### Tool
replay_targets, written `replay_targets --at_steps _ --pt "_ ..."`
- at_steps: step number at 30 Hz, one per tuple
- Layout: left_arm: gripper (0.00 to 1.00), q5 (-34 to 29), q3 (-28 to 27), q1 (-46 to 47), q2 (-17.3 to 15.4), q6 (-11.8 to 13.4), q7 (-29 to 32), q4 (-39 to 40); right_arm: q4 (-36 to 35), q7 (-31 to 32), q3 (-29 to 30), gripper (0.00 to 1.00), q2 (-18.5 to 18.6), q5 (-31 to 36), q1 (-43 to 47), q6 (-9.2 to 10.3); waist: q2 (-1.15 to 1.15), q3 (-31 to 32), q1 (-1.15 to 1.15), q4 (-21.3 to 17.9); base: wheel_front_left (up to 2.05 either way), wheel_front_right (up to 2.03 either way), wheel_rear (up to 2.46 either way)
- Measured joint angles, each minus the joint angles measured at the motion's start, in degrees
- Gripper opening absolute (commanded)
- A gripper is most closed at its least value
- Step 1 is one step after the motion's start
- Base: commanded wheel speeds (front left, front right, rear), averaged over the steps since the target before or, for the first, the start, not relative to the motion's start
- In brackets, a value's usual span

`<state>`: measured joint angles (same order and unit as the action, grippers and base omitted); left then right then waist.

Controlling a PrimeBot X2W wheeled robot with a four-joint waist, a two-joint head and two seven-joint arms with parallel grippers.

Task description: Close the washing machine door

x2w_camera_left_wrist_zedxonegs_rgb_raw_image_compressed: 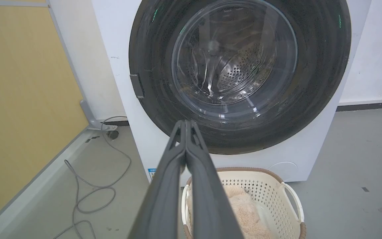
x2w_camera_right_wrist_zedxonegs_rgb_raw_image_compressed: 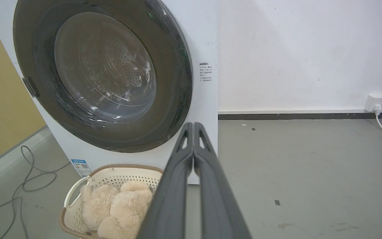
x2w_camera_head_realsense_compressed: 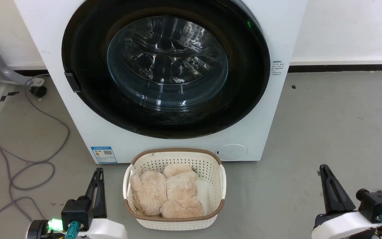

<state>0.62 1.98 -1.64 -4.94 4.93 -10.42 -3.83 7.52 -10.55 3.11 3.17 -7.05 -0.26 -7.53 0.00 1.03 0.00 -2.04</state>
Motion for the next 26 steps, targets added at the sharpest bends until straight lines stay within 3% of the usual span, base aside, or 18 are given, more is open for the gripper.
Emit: replay_targets --at_steps 26 --pt "0.00 0.0 -0.5 0.2 0.6 -1.1 3.0 1.0 -2.1 3.1 -1.0 0.00 0.0 2.0 0.0 0.00 0.00 -0.3 0.00 0.6 0.00 0.00 0.00"
